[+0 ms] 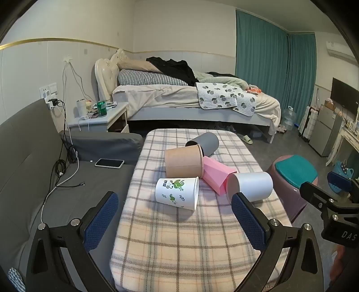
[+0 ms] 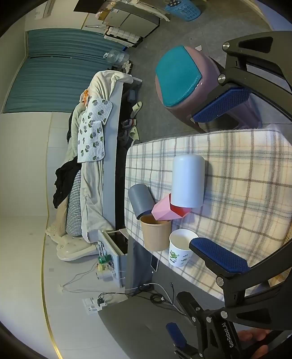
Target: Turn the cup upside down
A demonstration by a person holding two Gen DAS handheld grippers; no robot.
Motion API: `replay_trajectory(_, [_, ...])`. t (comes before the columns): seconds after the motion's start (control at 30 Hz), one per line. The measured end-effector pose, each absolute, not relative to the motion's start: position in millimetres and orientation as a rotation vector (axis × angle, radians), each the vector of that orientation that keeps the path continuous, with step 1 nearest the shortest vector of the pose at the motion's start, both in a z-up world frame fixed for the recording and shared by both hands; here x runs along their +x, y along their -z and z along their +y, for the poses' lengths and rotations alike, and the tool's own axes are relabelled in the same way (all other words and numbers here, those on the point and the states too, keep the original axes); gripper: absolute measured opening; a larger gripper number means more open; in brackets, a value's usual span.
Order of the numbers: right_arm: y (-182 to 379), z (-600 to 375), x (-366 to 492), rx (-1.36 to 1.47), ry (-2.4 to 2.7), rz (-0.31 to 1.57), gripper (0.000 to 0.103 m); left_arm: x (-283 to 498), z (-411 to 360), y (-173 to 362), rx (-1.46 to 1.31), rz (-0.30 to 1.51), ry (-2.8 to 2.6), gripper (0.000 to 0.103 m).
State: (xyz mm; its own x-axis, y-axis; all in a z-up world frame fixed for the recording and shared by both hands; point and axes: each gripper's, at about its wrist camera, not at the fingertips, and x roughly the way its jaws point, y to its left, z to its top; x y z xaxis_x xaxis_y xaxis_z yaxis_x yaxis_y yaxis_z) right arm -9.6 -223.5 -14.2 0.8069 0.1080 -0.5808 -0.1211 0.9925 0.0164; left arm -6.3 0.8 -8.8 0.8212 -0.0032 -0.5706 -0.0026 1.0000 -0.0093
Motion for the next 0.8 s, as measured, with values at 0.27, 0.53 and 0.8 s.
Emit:
replay_trajectory(0.27, [14.0,-223.7,-9.7,-0.016,-0.126,0.619,0.103,-5.5,1.2,8.0,-0.011,0.608,0.000,0.103])
replay_trajectory(0.53, [13.7,-223.4,-9.8,-0.017,-0.126,0.620,0.103,-5.4,1.3,8.0,-0.012,0.609,0.001,0.103])
replay_trajectory(0.8, [13.6,-222.6,-10.0,-0.016,-0.127,0.622,0.103,-5.7,1.4,8.6,-0.012,0.610,0.000,0.103])
